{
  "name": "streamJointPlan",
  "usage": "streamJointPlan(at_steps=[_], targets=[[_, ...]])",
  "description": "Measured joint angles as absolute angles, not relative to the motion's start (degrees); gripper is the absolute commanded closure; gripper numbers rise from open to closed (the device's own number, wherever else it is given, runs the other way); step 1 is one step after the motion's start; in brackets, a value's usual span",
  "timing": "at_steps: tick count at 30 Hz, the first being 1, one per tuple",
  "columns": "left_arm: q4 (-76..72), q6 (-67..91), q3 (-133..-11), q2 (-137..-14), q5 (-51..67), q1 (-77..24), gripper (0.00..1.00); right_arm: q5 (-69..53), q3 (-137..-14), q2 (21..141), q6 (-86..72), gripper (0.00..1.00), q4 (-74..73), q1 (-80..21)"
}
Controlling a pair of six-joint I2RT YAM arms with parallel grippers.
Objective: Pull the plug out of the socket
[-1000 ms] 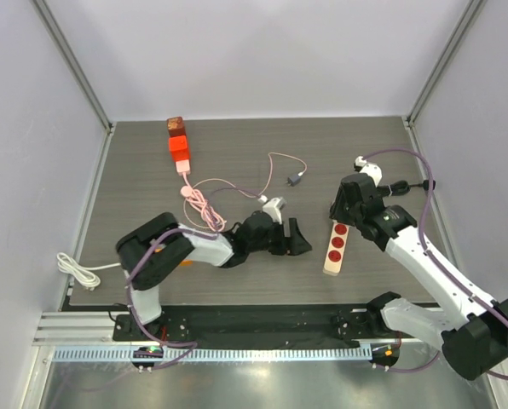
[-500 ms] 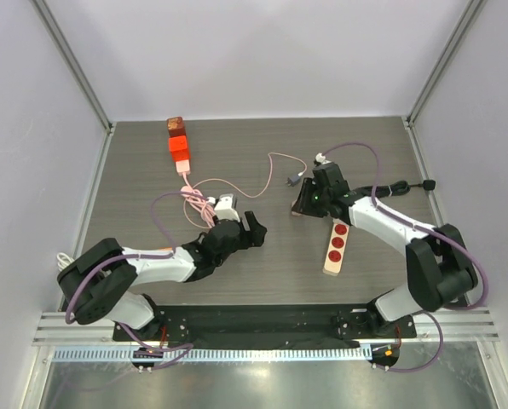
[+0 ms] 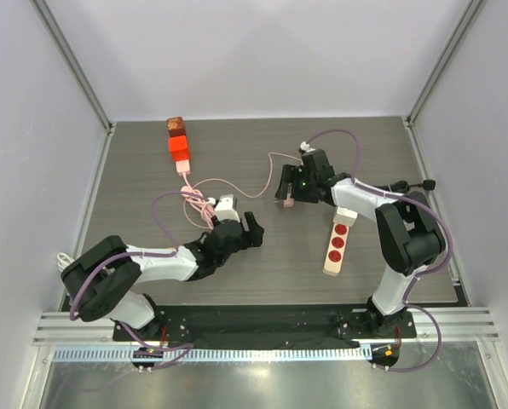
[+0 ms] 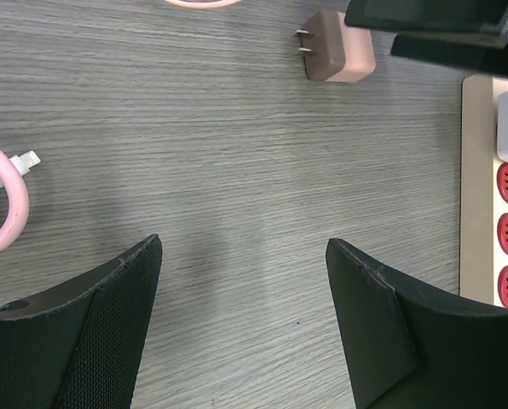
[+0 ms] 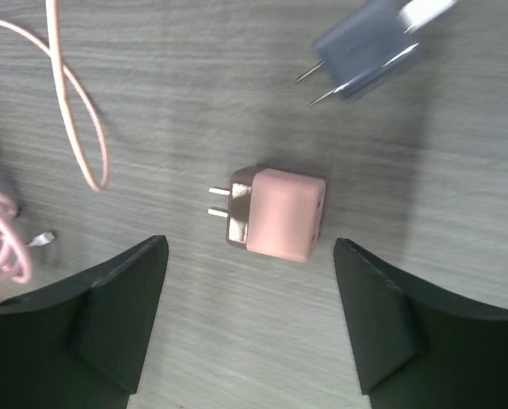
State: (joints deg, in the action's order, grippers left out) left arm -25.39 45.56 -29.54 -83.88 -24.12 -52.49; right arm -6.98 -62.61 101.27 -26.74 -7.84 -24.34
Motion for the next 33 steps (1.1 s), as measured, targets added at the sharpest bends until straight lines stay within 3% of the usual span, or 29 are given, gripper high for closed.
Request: streamJointPlan(at_steps=[10,11,12,17,23,26,30,33], targets=[[-25.1,44.6,-30.5,-84.0,-22.5,-52.5,0.23,6.9,-66.1,92.0,-22.8,0.09,-22.8,-23.4],[-25.4,44.5,-30.7,-84.5,-21.8,-52.5,0.23,10.0,-66.1,89.5,-22.8,0.01,-25.1,-23.4],[-26.0,44.5,-31.1,-85.4,-20.8,-52.5,0.23,12.3,-66.1,87.5,-23.0,0.00,-26.8,-23.4],[-29.7,44.3,-36.1,-95.2,-11.3,-52.5,0.25,23.5,-65.1,79.1,-24.5,0.00,-34.2,-23.2],[-34.8,44.2,-41.9,-103.0,-1.4,-54.0,0.29,25.0,-60.0,78.4,-27.6,0.00,-38.3,-19.7],[-35.9,44.1,-42.7,-103.6,1.6,-55.5,0.36,24.8,-58.1,78.3,-28.4,0.00,-39.3,-18.3],[-37.1,44.3,-47.6,-106.0,6.1,-56.6,0.60,24.5,-57.0,78.2,-28.8,0.02,-39.3,-17.9],[-38.2,45.3,-55.1,-110.1,9.1,-57.1,0.71,23.7,-55.8,77.4,-28.9,0.04,-39.2,-17.6]])
